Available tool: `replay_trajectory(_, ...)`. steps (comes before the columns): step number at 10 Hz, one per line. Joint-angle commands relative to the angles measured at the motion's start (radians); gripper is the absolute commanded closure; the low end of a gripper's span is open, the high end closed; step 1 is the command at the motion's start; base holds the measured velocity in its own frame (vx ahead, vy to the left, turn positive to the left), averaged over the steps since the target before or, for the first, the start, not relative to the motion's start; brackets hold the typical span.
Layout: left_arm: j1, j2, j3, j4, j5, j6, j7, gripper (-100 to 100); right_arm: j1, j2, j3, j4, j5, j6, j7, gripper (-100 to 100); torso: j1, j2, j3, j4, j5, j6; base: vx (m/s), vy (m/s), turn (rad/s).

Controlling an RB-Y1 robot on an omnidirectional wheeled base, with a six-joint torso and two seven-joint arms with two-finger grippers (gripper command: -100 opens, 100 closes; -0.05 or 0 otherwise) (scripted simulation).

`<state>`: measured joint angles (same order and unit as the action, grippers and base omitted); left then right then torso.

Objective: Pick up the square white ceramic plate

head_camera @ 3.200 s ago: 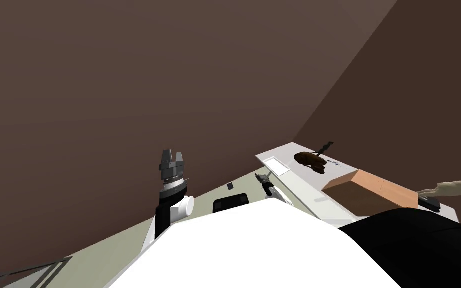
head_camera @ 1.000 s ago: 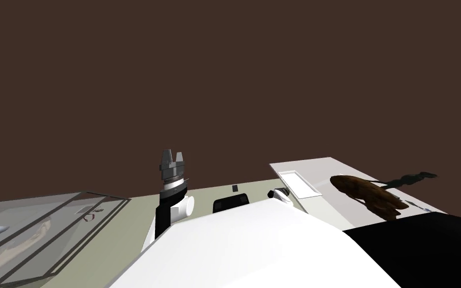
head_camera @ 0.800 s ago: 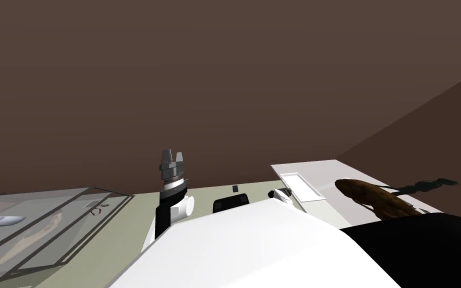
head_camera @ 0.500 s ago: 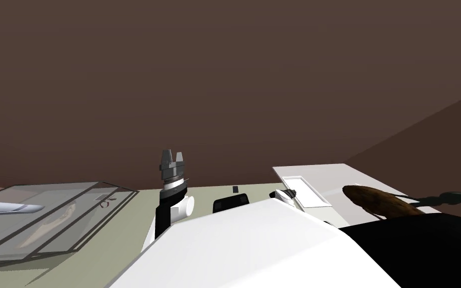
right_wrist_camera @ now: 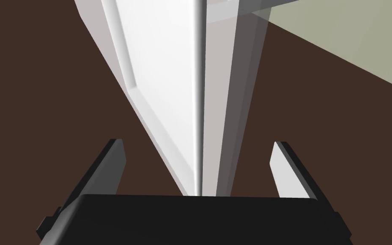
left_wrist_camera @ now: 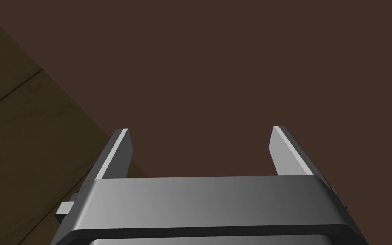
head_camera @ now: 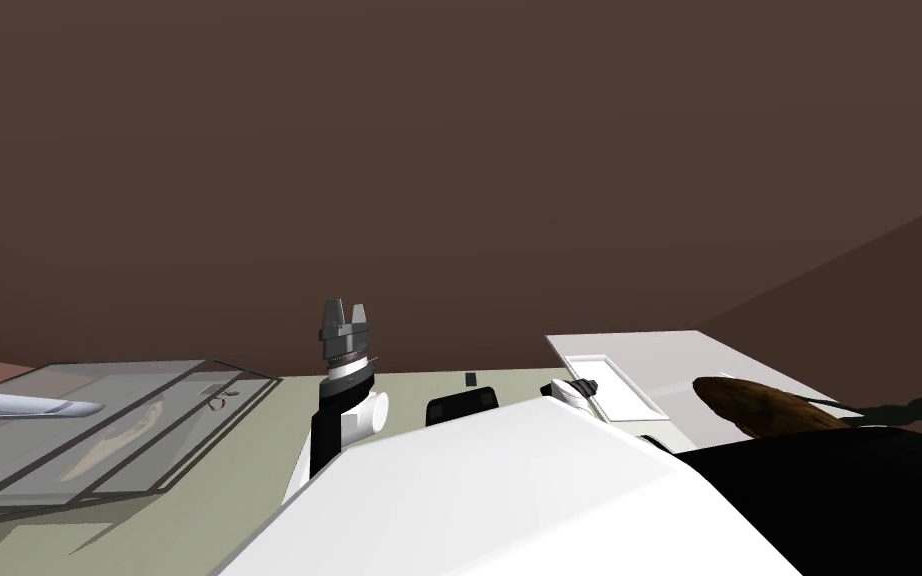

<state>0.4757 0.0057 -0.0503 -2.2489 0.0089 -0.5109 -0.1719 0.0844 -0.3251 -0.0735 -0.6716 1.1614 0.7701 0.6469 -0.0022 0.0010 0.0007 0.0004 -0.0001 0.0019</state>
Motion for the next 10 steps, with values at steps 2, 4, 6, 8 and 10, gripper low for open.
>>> replay_trajectory(2,0.0,0.0,0.0,0.0,0.0,0.0,0.0,0,0.013,0.037,0.015,0.002,0.036,0.034,-0.041,-100,-0.006,-0.001,-0.001,0.0,-0.001,0.0,0.037,-0.149,0.042)
replay_trajectory(4,0.0,0.0,0.0,0.0,0.0,0.0,0.0,0,0.01,0.029,0.012,0.003,0.029,0.027,-0.033,100,-0.006,-0.002,-0.001,0.0,-0.001,0.0,0.013,-0.046,0.01)
replay_trajectory(6,0.0,0.0,0.0,0.0,0.0,0.0,0.0,0,0.011,0.04,0.015,0.005,0.027,0.021,-0.033,100,0.001,0.0,0.001,0.001,0.009,0.002,0.0,0.008,0.009)
replay_trajectory(8,0.0,0.0,0.0,0.0,0.0,0.0,0.0,0,0.01,0.033,0.013,0.003,0.029,0.025,-0.033,100,-0.003,0.0,0.0,0.0,0.001,0.001,0.0,-0.004,-0.003)
replay_trajectory(10,0.0,0.0,0.0,0.0,0.0,0.0,0.0,0,0.001,0.004,0.002,0.0,0.004,0.004,-0.005,100,-0.005,-0.001,0.0,0.0,0.001,0.001,-0.001,0.066,-0.032)
